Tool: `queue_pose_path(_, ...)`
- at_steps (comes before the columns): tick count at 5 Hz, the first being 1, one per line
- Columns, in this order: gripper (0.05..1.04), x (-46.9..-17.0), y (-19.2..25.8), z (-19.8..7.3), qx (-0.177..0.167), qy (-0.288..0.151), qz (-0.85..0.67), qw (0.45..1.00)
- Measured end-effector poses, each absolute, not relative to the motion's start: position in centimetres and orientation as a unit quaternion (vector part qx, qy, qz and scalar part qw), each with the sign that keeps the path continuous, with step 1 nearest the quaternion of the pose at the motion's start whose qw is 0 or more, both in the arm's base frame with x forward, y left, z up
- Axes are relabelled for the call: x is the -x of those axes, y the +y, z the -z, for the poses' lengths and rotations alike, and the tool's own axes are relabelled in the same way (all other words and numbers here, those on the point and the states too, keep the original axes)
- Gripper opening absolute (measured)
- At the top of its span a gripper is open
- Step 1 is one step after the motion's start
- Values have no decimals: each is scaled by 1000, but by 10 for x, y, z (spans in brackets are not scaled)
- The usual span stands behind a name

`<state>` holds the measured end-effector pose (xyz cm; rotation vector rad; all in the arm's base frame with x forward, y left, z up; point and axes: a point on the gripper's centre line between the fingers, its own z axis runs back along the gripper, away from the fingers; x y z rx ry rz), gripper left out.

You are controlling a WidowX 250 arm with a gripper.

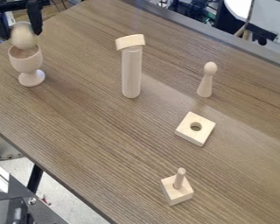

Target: Put the ball in the cup

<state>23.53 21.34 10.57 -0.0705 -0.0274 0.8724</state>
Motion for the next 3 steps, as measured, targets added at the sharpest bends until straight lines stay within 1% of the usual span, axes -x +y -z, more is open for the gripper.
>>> queue_pose_path(1,990,-233,212,-107,35,-2,-418,908)
queue_pose_path(3,997,-232,211,-113,29,10,-413,910)
